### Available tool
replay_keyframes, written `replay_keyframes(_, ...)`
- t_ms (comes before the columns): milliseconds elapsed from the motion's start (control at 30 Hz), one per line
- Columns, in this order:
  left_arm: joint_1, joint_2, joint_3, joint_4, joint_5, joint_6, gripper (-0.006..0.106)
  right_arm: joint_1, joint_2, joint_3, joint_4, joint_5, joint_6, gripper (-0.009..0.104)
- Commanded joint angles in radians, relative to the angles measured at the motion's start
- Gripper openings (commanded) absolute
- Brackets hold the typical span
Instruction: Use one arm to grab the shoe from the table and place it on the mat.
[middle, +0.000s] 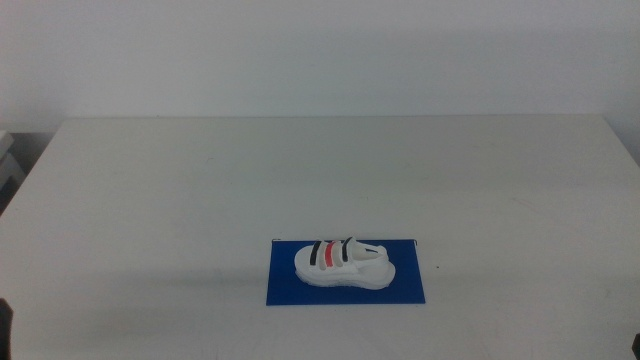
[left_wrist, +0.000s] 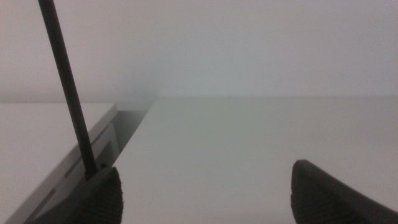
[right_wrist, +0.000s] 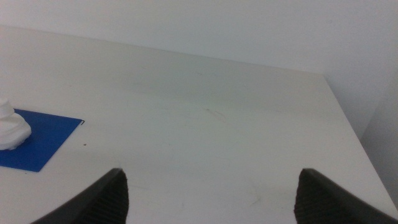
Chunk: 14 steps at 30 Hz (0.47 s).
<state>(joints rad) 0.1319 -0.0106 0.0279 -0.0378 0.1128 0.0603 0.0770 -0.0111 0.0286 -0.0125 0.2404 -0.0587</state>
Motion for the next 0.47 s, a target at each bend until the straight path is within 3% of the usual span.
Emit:
replay_keyframes(0, 0.001, -0.017, 0.009, -0.005, -0.113, -0.027, 0.094, 0.003, 0.004, 0.005, -0.011, -0.073, -0.01, 0.078)
replay_keyframes(433, 0.001, -0.017, 0.009, -0.05, -0.081, -0.041, 0.094, 0.003, 0.004, 0.005, -0.011, -0.073, -0.01, 0.078)
